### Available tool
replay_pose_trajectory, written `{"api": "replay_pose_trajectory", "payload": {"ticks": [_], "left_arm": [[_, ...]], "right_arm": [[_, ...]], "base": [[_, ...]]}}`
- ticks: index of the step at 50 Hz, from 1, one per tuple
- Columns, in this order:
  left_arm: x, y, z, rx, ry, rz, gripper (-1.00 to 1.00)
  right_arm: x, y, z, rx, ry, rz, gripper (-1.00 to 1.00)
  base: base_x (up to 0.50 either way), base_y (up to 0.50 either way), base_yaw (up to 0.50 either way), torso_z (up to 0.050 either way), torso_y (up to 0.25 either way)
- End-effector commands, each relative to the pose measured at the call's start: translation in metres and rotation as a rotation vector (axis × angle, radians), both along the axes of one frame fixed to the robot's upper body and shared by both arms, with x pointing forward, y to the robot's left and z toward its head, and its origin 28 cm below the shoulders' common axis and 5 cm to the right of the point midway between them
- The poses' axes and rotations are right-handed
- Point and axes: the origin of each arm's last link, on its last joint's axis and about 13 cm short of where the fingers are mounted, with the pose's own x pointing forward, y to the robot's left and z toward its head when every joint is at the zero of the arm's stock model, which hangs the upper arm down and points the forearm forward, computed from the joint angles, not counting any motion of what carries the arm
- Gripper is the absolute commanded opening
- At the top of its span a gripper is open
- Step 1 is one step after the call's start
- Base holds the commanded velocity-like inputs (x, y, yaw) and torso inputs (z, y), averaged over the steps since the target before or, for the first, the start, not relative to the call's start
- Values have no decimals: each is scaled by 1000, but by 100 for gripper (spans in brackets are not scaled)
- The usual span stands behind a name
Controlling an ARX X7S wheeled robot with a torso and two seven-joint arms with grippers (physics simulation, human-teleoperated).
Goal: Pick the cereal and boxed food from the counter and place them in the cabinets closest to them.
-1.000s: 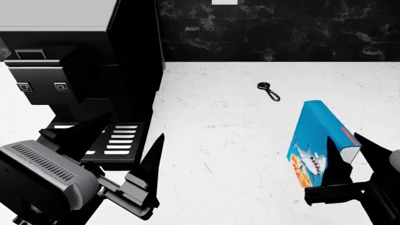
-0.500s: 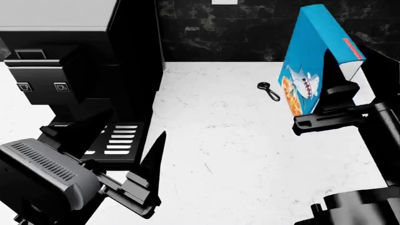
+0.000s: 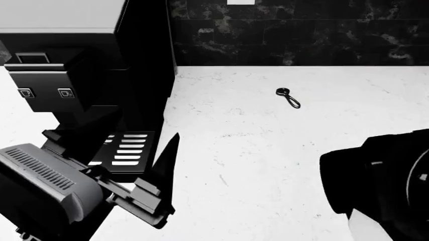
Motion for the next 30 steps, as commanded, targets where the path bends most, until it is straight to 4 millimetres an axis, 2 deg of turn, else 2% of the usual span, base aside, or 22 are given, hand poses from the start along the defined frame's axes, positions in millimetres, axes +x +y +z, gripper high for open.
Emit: {"api": "replay_pose_trajectory", "payload": {"ticks": [1,5,13,30], "left_arm": [[2,-1,0,-5,-8,-3,100],[3,-1,0,-3,-9,-3,100],[2,-1,0,2,-10,-4,100],[2,-2,-2,3,-3,-6,100]], "right_arm": [[-10,30,37,-10,-162,28,-100],[-15,36,45,-17,-195,32,-100],[-5,40,61,-16,-233,40,-100],[30,38,101,5,-345,26,-100]], "base": [[0,0,0,0,0],[0,0,0,0,0],[0,0,0,0,0],[0,0,0,0,0]]}}
